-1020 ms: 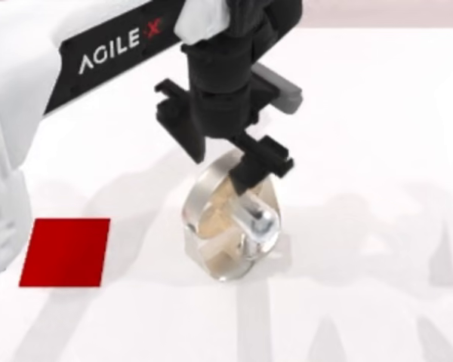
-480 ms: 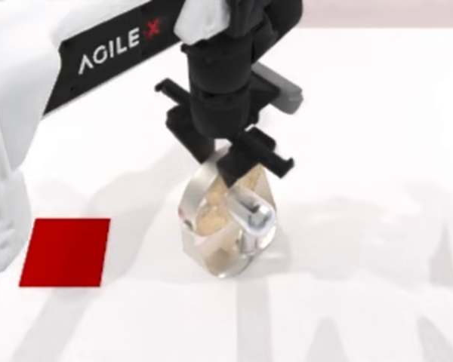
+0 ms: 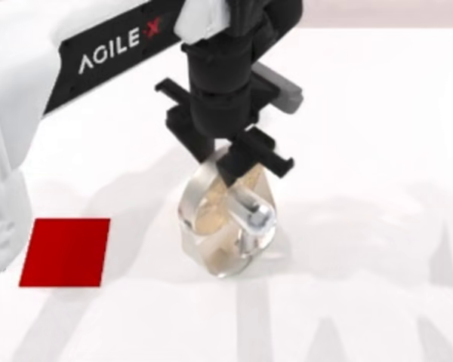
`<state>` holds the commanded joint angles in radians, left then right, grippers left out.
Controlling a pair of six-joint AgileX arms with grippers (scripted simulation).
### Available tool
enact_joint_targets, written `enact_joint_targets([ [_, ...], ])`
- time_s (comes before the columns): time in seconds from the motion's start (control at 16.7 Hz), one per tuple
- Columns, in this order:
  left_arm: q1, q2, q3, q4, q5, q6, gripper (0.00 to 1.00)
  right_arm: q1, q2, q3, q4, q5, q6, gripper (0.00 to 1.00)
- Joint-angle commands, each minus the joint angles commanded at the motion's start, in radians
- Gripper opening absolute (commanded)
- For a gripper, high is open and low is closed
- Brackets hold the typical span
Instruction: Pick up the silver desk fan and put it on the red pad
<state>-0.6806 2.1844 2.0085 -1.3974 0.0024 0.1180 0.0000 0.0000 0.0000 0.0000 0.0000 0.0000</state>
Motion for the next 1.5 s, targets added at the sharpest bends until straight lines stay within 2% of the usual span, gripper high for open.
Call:
enact_joint_targets([
  [0.48,0.017,0.046,0.264,-0.216,0.0,-0.002,0.0,0.0,0.0,0.0,0.0,0.0,0.0,1.0],
  [0.96,0.02,0.032,0.255,-0.234,-0.01,-0.031,0.0,0.0,0.0,0.0,0.0,0.0,0.0,1.0],
  [1.2,0.067,-0.033,0.148,-0.26,-0.05,-0.221,0.0,0.0,0.0,0.0,0.0,0.0,0.0,1.0],
  [1.32,0.104,-0.084,0.075,-0.267,-0.071,-0.379,0.0,0.0,0.0,0.0,0.0,0.0,0.0,1.0],
  [1.5,0.169,-0.18,-0.046,-0.254,-0.094,-0.685,0.0,0.0,0.0,0.0,0.0,0.0,0.0,1.0],
])
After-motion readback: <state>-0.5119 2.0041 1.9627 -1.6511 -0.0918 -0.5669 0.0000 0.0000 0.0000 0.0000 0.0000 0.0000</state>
